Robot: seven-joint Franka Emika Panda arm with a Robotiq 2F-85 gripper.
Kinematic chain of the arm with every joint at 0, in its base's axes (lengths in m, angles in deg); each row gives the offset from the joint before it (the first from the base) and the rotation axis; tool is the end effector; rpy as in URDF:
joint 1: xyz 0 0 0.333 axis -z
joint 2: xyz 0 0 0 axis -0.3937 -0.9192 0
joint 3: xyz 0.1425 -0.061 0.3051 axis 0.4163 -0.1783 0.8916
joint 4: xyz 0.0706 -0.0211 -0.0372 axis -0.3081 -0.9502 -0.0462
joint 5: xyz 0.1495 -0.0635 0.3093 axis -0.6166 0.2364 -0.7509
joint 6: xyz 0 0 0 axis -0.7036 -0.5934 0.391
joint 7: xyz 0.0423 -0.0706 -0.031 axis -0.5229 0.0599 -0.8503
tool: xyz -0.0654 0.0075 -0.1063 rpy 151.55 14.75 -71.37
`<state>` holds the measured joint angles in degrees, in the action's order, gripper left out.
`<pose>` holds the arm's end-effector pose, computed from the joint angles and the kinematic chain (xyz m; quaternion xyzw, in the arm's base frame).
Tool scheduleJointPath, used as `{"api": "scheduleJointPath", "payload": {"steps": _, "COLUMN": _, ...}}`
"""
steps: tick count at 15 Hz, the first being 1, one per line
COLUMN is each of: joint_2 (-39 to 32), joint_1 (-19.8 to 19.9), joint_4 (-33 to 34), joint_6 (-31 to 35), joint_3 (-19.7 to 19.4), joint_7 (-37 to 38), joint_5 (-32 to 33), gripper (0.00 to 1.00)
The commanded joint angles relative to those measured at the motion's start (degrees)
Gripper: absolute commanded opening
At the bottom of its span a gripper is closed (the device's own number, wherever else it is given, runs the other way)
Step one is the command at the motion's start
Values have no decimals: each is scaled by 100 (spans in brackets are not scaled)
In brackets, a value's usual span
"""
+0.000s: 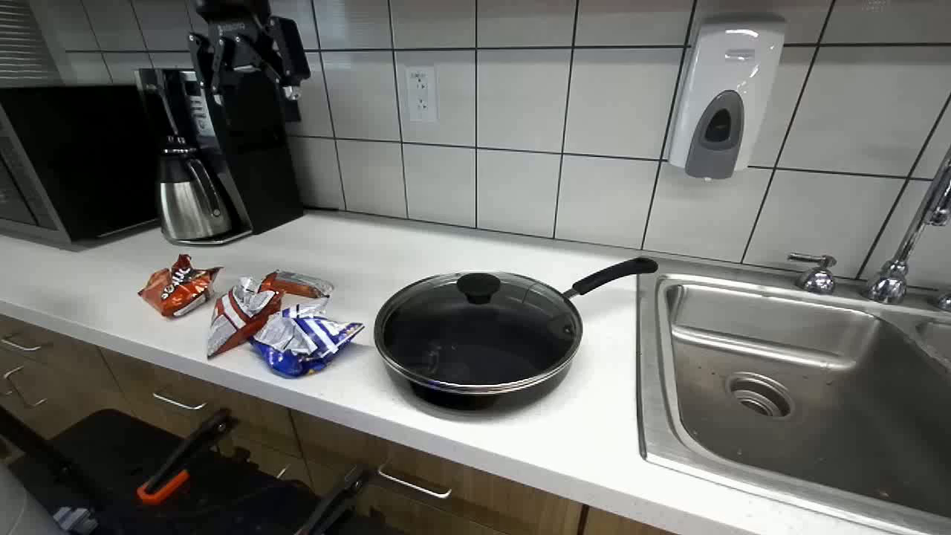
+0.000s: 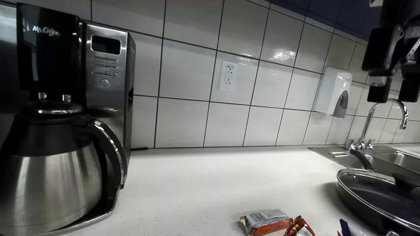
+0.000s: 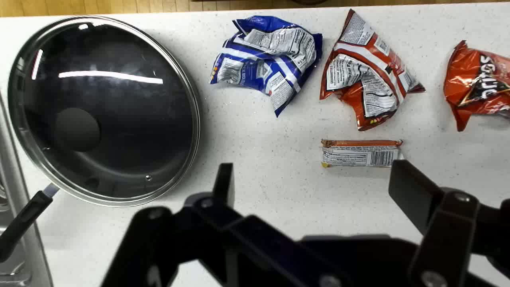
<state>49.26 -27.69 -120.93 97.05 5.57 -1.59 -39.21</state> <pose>0.3575 0.1070 0.4913 0.9979 0.0335 -0.0199 0.0525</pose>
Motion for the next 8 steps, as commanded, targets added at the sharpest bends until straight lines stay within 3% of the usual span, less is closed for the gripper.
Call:
{"api": "scheduleJointPath", "payload": {"steps": 1, "joint_2": -11, "joint_1": -69, "joint_4": 9, "joint_6": -12, "joint_3": -60, "joint_7": 22, "joint_5": 25, "gripper": 100}}
{"api": "scheduleJointPath", "payload": {"steps": 8, "joint_2": 41, "joint_1": -6, "joint_4": -66, "joint_6": 78, "joint_3": -85, "joint_7": 67, "joint_5": 152, "gripper": 100}}
